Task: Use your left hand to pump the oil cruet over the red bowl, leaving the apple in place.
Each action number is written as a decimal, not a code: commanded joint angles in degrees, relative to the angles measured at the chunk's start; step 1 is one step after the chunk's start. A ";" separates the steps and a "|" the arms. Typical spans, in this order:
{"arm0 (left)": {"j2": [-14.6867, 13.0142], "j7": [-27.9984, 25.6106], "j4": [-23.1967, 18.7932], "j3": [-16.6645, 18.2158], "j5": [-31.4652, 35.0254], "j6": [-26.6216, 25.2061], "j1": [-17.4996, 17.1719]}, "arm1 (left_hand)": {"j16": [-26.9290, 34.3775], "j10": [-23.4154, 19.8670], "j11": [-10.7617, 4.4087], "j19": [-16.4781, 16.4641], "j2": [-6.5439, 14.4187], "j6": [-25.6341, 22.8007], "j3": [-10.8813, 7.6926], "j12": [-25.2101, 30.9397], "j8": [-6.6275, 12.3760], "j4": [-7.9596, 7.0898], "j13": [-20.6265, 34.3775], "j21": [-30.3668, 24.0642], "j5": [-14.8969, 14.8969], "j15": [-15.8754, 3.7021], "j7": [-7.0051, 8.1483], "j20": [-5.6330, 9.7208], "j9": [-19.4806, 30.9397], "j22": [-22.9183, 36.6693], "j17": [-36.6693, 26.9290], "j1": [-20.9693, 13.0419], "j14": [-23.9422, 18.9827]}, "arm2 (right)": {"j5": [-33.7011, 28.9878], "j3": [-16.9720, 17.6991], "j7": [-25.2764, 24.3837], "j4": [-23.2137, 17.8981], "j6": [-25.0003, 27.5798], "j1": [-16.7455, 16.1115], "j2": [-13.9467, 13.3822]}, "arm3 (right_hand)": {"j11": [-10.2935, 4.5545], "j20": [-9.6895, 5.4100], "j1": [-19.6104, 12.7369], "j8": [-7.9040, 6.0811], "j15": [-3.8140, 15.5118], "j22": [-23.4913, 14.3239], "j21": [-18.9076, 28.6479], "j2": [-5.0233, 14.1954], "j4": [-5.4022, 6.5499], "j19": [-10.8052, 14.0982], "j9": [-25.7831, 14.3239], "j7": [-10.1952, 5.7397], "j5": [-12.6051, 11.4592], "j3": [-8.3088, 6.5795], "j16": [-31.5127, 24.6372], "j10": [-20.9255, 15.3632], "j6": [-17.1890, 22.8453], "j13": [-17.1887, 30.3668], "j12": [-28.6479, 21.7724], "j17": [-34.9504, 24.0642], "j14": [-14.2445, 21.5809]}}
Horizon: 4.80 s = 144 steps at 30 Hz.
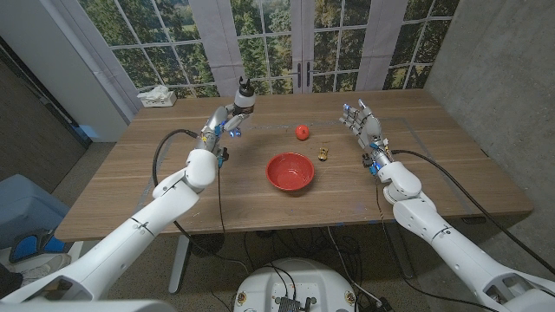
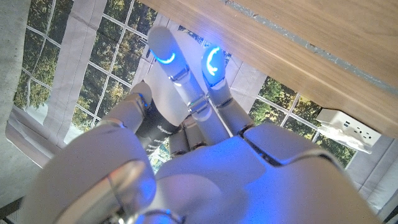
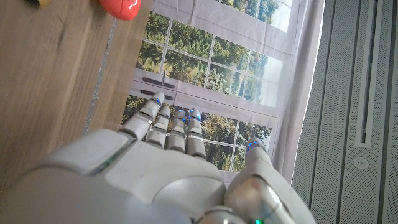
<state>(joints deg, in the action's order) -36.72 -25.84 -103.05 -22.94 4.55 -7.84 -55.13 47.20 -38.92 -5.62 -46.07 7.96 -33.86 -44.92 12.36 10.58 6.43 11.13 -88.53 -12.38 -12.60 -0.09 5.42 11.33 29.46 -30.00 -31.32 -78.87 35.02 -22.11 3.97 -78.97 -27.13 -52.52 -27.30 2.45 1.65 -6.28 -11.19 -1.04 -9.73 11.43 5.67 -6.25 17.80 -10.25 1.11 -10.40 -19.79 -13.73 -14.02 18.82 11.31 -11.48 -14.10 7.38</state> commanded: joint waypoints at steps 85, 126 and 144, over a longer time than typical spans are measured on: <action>1.17 12.67 18.82 -3.72 -22.57 10.26 5.38 | -22.42 1.90 -2.91 14.47 1.71 9.35 -9.81 0.32 0.36 -7.86 0.37 12.46 -0.23 -0.55 0.92 2.96 -0.11 -18.19 13.95 5.24 19.48 | -0.57 -1.26 -1.00 -2.98 4.45 0.67 -1.01 | 0.12 0.12 -0.10 0.34 -0.09 -0.19 -0.23 0.41 -0.38 0.54 -0.14 -0.18 0.20 -0.04 0.41 -0.60 0.07 0.12 -0.06 0.02 0.66; -2.67 15.31 13.06 -3.67 -26.02 1.57 5.60 | -36.18 15.58 1.70 45.97 2.04 15.49 0.83 -1.94 0.12 2.93 0.07 30.65 1.73 10.46 3.61 -8.28 -0.44 -19.84 17.15 3.55 58.79 | -0.63 -1.42 -1.02 -2.80 3.79 0.65 -0.50 | 0.04 0.23 0.04 0.35 -0.03 -0.19 -0.28 0.41 -0.47 0.43 -0.14 -0.47 0.20 0.00 0.49 -0.63 -0.18 0.12 -0.06 0.10 0.60; -4.84 10.81 6.64 -3.08 -23.58 -1.50 3.68 | -37.01 32.35 2.81 56.72 -1.81 25.34 8.76 -2.19 -0.39 3.83 -0.28 40.65 2.35 13.66 4.09 -11.77 -0.44 -19.68 19.70 0.69 73.69 | -0.54 -1.21 -0.75 -3.68 3.97 0.27 -1.20 | 0.10 0.33 0.07 0.33 -0.18 -0.19 -0.27 0.41 -0.51 0.44 -0.14 -0.42 0.20 0.00 0.46 -0.68 -0.16 0.12 -0.07 0.13 0.72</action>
<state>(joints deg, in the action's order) -40.41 -12.51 -93.06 -26.50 -20.66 -8.04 -50.33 10.37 -9.79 -3.00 9.05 7.19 -11.53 -37.55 10.15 10.37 10.34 10.64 -49.54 -10.36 0.34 3.91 -5.82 10.93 9.55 -10.38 -30.27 -7.94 34.35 -23.46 2.82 -82.36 -23.10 -52.15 -28.17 2.65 1.96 -6.28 -11.19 -1.23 -9.73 11.22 5.67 -6.41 18.11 -10.25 0.90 -10.40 -19.61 -13.25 -14.22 18.60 11.31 -11.48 -13.84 7.58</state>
